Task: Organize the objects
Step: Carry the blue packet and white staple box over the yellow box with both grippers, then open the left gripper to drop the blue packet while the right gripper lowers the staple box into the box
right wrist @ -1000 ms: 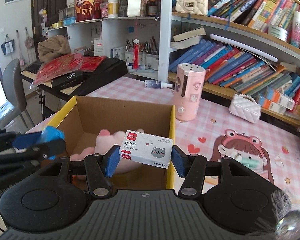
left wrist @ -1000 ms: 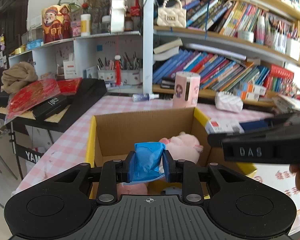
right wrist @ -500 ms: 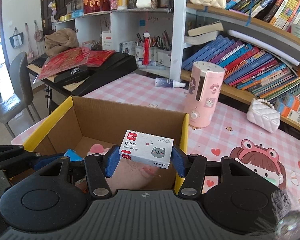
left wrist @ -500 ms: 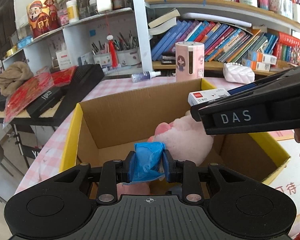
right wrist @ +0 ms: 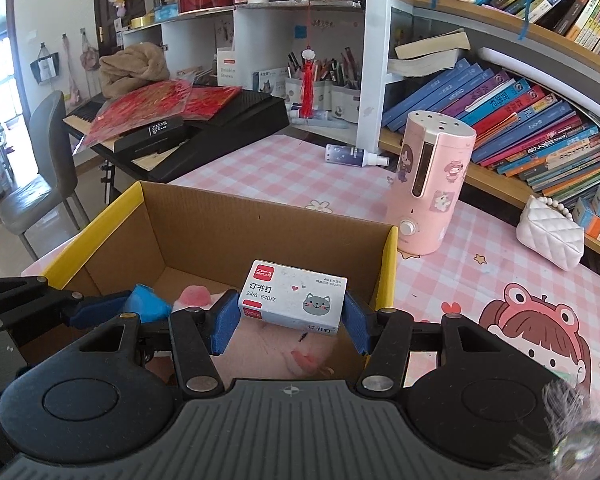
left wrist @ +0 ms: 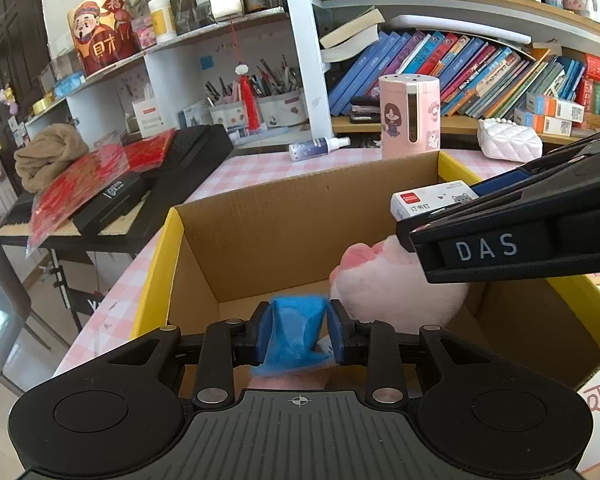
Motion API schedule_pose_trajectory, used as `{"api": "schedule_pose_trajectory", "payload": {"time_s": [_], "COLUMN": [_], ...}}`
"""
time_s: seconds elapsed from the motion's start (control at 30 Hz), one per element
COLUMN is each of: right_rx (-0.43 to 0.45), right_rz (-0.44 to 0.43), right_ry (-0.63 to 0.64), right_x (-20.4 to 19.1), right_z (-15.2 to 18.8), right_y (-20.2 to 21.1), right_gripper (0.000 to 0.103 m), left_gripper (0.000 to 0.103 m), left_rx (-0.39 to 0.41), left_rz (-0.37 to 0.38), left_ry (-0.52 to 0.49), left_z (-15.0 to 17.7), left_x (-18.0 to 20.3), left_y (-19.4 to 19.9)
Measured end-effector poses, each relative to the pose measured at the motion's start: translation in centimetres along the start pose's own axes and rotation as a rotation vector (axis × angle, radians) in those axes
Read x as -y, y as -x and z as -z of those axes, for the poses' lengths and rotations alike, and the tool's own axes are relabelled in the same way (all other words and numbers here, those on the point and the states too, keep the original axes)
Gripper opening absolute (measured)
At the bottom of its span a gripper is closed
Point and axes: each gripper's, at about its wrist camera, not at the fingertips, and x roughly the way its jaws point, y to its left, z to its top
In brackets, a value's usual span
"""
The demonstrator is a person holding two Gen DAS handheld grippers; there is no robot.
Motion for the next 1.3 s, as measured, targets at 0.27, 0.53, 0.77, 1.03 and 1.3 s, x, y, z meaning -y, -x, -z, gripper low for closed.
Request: {"api": "schedule_pose_trajectory", "payload": {"time_s": [0.27,0.53,0.77,1.03,1.3], "right_rx": [-0.002,-0.013,-0.060,-0.006,-0.012], "right_rz": [0.000,-0.051,-0.084,-0.130,-0.111], "right_ry": [-0.004,0.075,0.190,0.214,0.160], "right_x": [0.5,-0.7,-2.2,-3.1,-0.8], "right_z": [-0.3,-1.8,-3.0,-4.2,-1.7], "right_y": [-0.5,-2.5,-5.1,-4.0,-0.3], "right_gripper": [0.053,0.053,0.053,0.053,0.053], "left_gripper": [0.065,0.082,0.085,0.085,0.089], "left_rx": [0.048,0.065,0.059,0.070,0.085], "left_rz": [-0.014,-0.011,-0.022,-0.049,-0.081], "left_ry": [0.021,-0.007,-0.014,-0.001,0.044], "left_z": [0.1,0.6,0.7,0.7,0.7], "left_x": [-0.4,0.3,0.4,0.0,-0.9], "left_y": [1.5,2.8,3.0,3.5,4.0]}}
